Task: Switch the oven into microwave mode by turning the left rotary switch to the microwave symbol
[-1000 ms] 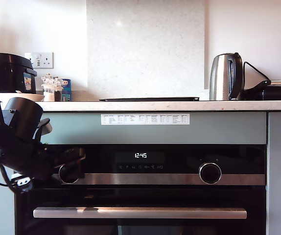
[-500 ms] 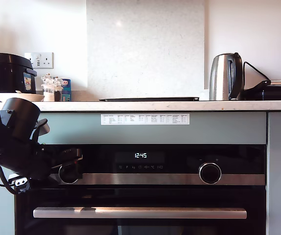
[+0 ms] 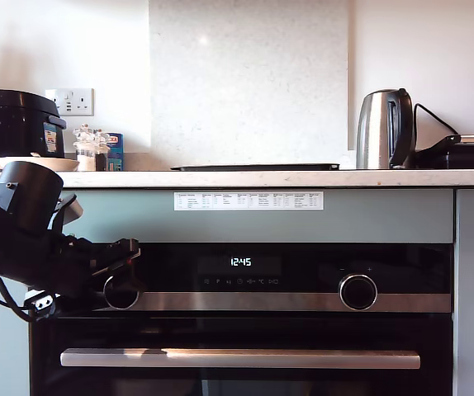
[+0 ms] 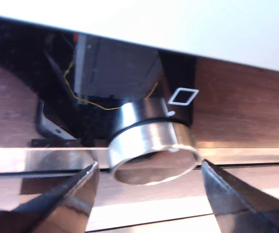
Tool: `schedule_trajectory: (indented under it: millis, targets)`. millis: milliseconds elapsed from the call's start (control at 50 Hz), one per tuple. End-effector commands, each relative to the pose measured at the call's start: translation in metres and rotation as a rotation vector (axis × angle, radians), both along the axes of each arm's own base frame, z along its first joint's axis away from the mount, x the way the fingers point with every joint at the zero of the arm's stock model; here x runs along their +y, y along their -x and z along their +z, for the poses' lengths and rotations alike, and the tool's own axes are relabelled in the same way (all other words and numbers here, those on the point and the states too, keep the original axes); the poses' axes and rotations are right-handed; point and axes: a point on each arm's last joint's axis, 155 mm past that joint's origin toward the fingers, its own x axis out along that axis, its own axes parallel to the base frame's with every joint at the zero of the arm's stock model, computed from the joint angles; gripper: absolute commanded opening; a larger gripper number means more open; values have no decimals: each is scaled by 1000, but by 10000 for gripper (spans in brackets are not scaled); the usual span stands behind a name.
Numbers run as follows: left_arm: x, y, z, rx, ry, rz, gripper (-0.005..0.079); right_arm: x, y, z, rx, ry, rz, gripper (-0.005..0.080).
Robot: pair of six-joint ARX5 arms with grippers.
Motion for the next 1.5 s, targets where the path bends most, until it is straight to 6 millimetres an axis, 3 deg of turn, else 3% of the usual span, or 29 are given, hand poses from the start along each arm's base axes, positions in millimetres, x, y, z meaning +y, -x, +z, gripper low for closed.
schedule_trajectory:
  millis: [0,260,1120,1480]
  targets:
    - [0,-16,31,-97,27,9,609,0,0,-5,13,2,-1,-12]
    - [15,-23,42,-118,42,54,608,0,0,-5,13,2,-1,-12]
    - [25,-35,62,-160,78,90,609,-3,-3,-3,-1,7,-18,-12]
    - [31,-38,57,-119,104,141,608,-2,-4,2,-18,-1,-16,-12]
